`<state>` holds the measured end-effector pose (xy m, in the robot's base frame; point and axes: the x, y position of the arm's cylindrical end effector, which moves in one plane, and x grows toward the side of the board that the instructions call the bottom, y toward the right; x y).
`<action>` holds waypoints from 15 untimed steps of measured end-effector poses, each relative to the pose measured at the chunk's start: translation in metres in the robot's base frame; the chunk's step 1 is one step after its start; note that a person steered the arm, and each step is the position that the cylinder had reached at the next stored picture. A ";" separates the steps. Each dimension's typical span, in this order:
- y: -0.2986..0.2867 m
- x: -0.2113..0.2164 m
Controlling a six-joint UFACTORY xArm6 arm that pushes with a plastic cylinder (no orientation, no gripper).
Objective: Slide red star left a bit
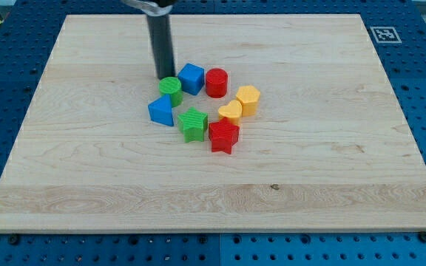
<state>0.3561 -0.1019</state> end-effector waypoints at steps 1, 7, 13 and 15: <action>0.003 -0.028; 0.245 0.030; 0.161 0.173; 0.144 0.158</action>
<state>0.5139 0.0424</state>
